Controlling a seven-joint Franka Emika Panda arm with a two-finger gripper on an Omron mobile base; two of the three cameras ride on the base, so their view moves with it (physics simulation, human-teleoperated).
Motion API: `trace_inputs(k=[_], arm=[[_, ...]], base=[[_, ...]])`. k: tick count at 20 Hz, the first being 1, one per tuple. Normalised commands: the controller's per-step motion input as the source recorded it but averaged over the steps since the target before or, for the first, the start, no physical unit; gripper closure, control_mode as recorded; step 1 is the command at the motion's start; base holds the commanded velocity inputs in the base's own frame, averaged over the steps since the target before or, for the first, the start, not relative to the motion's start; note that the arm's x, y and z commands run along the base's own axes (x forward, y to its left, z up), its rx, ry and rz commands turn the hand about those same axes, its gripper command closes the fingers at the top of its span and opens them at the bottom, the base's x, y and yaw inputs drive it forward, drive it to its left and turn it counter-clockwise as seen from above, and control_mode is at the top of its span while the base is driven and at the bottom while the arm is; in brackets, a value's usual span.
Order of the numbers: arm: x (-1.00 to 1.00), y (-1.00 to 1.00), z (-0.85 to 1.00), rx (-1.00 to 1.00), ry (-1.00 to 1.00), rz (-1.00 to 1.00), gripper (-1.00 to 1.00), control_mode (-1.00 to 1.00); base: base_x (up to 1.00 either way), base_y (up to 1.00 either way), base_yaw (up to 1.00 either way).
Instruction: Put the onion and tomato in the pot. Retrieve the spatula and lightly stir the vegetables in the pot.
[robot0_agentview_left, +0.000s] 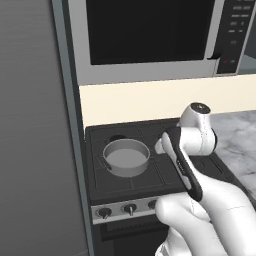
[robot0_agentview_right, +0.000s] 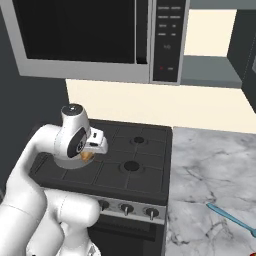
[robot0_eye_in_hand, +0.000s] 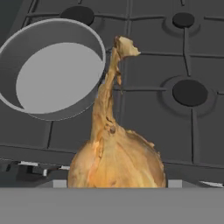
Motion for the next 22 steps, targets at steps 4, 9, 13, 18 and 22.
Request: trace_inputs(k=[4, 9, 13, 18, 22], arm=[[0.59, 0.42, 0.0, 0.0, 0.0, 0.02, 1.0, -1.0], [0.44, 0.22, -0.01, 0.0, 0.15, 0.0, 1.0, -1.0], [0.34, 0.28, -0.28, 0.0, 0.13, 0.0, 1.0, -1.0], [0.25, 0.44, -0.18, 0.0, 0.06, 0.02, 1.0, -1.0], [0.23, 0.5, -0.07, 0.0, 0.05, 0.03, 1.0, -1.0]], base=[[0.0, 0.0, 0.0], [0.0, 0.0, 0.0], [0.0, 0.0, 0.0], [0.0, 0.0, 0.0], [0.0, 0.0, 0.0]])
